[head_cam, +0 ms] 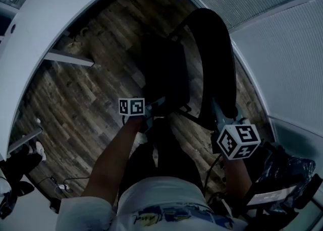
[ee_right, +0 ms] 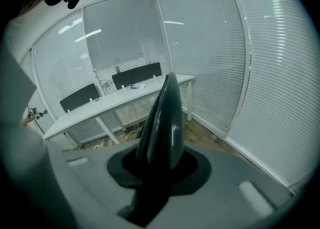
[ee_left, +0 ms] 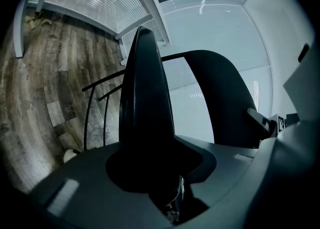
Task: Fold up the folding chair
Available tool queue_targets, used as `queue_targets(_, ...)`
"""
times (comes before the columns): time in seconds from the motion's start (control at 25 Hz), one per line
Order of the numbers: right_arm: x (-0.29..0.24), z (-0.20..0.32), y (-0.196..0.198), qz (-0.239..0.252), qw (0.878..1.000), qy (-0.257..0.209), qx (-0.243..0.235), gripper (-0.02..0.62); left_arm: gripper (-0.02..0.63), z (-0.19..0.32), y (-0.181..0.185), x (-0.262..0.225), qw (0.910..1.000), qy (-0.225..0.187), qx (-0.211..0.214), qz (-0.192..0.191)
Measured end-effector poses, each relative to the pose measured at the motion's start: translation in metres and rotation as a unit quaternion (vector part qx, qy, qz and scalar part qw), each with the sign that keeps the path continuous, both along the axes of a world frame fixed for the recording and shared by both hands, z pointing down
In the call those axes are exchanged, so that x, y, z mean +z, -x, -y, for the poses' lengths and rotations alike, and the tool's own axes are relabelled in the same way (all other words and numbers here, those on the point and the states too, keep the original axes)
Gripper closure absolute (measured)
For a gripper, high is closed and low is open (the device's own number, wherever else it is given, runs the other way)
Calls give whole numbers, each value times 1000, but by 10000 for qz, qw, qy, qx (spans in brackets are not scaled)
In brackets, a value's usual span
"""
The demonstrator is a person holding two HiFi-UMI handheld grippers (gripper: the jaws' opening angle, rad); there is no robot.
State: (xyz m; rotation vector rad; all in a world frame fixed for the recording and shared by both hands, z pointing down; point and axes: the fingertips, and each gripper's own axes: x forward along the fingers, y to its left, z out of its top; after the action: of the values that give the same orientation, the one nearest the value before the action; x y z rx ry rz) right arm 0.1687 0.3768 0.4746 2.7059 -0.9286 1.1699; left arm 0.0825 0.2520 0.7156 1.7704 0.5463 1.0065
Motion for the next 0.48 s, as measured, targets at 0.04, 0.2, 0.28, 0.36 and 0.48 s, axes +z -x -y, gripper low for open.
queue_targets(0.04, -1, 2, 0, -4, 10000, 17, -13, 512, 474, 0, -1, -1, 10000, -19, 4, 15)
queue_targets(0.2, -4, 7, 1, -9, 10000, 59, -11, 512, 474, -5, -6, -6, 9999, -135, 20, 83)
queue_targets(0.28, -5, 9, 2, -21, 10000, 80, 2, 512, 474, -9, -7, -9, 9997, -199, 23, 127)
queue_targets(0.36, -7, 12, 4, -44, 9999, 104, 7, 512, 474, -13, -9, -11, 9995, -264, 43, 171)
queue_targets(0.48, -9, 16, 7, -50, 9999, 124, 8, 512, 474, -20, -11, -15, 9990, -369, 75, 248)
